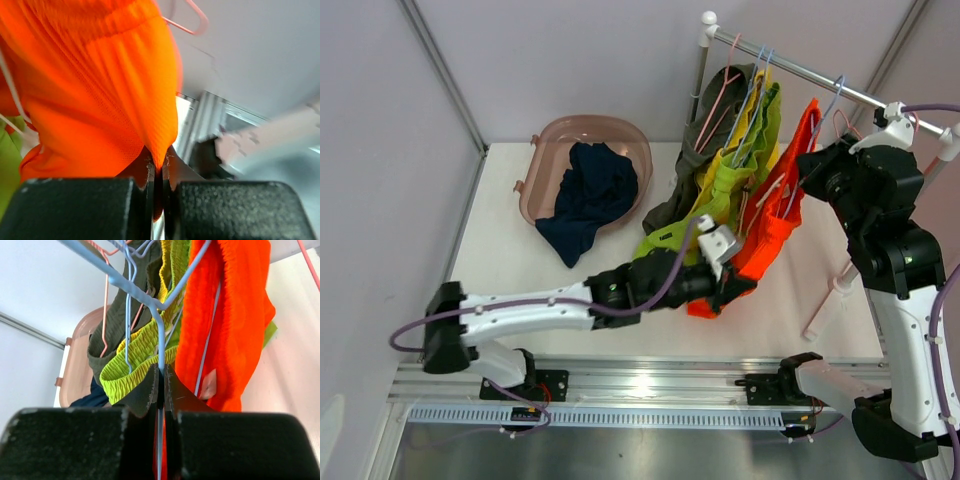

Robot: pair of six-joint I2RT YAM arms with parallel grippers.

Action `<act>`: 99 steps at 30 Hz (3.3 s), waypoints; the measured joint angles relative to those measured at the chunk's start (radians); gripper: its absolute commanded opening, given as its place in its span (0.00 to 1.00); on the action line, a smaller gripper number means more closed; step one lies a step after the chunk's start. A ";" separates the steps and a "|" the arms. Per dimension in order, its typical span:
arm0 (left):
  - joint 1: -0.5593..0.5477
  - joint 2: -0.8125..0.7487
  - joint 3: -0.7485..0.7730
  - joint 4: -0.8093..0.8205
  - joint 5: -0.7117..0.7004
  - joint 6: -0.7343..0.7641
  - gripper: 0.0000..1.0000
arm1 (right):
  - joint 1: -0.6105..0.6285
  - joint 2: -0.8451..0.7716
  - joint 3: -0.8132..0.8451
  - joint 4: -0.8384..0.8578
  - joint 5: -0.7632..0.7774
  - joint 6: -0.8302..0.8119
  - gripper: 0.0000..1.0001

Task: Remove the shorts from the hanger

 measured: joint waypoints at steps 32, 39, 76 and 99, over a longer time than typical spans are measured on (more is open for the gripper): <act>0.136 0.107 0.132 -0.175 -0.264 -0.085 0.00 | 0.003 -0.134 0.373 -0.439 -0.079 0.116 0.00; 0.005 0.002 -0.121 -0.177 -0.257 -0.134 0.00 | 0.003 -0.074 0.413 -0.434 0.049 0.058 0.00; -0.291 -0.635 -0.253 -0.584 -0.674 -0.230 0.00 | -0.213 0.037 0.081 -0.087 -0.002 -0.001 0.76; 0.644 0.001 1.217 -0.808 -0.401 0.238 0.00 | -0.217 -0.238 -0.271 -0.096 -0.062 -0.025 0.99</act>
